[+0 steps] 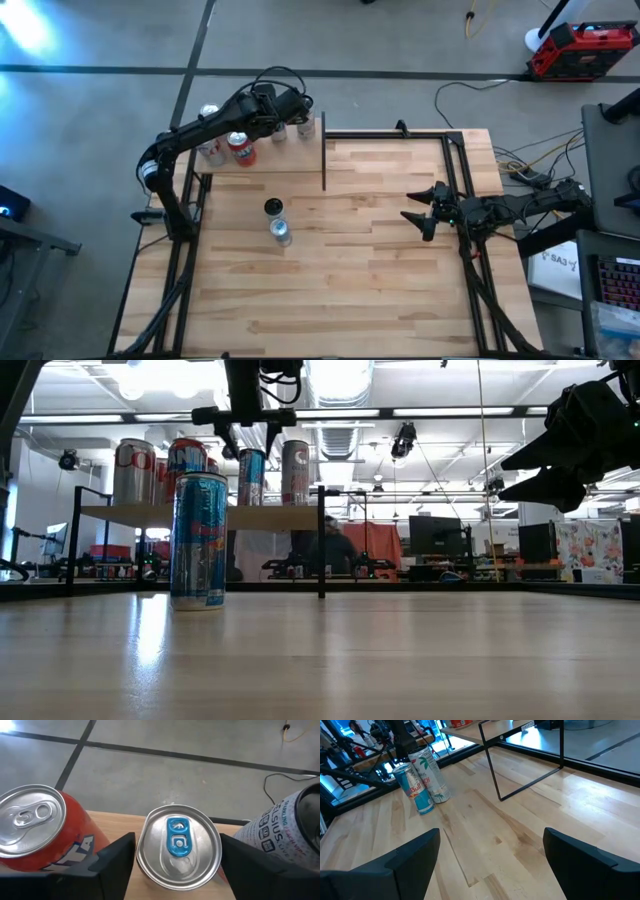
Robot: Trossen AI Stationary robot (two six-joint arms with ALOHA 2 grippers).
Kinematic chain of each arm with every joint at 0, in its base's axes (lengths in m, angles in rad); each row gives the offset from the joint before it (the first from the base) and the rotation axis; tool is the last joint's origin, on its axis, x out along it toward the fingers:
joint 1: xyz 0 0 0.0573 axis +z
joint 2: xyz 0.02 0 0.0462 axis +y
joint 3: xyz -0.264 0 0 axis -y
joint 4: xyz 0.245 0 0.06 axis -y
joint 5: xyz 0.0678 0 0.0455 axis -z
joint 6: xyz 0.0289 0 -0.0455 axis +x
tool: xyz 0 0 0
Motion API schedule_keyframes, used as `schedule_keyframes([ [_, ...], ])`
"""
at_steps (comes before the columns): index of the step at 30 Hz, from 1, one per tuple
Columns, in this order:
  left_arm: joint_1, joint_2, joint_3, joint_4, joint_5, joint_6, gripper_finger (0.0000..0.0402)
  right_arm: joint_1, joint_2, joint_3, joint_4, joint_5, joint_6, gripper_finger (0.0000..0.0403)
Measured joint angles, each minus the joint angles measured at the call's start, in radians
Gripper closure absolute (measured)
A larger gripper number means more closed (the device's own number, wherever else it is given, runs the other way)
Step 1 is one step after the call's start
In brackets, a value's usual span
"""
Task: Place canned beverage on shelf
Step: Put the bottom blue soda can on the shelf
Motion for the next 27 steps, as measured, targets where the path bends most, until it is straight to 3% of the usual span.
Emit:
schedule_keyframes([
  [7, 0.000, 0.000, 0.000, 0.000, -0.001, 0.004, 0.0175, 0.000, 0.000, 0.000, 0.000, 0.000, 0.000, 0.0067],
  [27, 0.001, -0.007, 0.000, 0.037, 0.094, 0.217, 0.0170, 0.000, 0.000, 0.000, 0.000, 0.000, 0.000, 0.0067],
])
